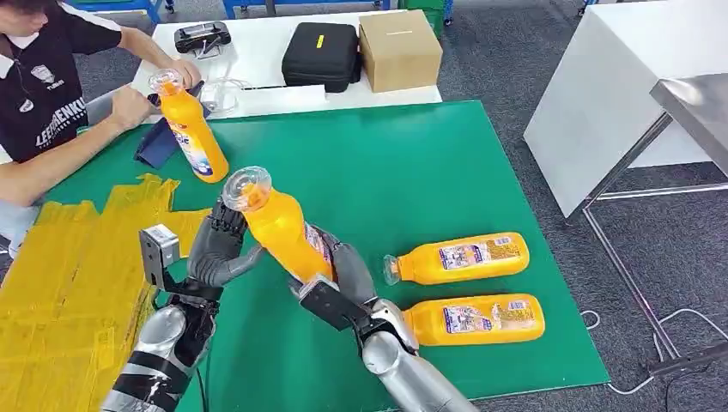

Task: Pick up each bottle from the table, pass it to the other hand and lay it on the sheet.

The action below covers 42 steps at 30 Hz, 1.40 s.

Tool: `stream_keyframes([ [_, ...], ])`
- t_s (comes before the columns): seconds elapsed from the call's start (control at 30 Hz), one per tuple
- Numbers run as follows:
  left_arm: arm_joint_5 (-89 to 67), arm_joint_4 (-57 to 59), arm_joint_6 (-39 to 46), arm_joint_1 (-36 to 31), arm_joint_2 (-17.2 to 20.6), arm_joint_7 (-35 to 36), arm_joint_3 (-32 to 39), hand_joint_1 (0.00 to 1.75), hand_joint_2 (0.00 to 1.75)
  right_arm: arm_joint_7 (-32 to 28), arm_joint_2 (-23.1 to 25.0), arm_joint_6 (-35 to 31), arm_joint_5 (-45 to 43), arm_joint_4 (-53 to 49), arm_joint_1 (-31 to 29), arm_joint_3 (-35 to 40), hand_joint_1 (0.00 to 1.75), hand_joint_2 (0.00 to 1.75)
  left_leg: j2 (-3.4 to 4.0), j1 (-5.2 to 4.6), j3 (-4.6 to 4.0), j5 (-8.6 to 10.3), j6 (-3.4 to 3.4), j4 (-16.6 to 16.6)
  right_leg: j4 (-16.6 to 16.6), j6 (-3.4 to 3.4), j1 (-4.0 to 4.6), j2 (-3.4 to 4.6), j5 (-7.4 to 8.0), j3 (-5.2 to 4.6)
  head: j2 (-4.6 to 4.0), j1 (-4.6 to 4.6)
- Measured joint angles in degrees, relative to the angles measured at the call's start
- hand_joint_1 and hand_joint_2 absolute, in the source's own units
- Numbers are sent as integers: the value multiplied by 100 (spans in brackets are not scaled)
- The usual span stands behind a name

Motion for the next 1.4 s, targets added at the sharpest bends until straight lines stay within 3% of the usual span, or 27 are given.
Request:
stream_keyframes([
  [0.47, -94, -210, 68, 184, -33, -18, 2, 0, 175, -65, 55, -853, -245, 81, 78, -186, 175, 175, 0, 0, -1, 0, 0, 0, 0, 0, 0, 0, 0, 0, 0, 0],
  [1.2, -229, -293, 40, 258, -35, 30, -87, 0, 175, -68, 77, -1145, -396, -151, 181, -623, 175, 175, -1, 0, -1, 0, 0, 0, 0, 0, 0, -1, 0, 0, 0, 0],
  [1.4, -291, -293, -85, 240, -35, 37, -160, 0, 175, -50, 162, -1099, 24, -8, 101, -529, 175, 175, 0, 0, -1, 0, 0, 0, 0, 0, 0, 0, 0, -1, 0, 0],
])
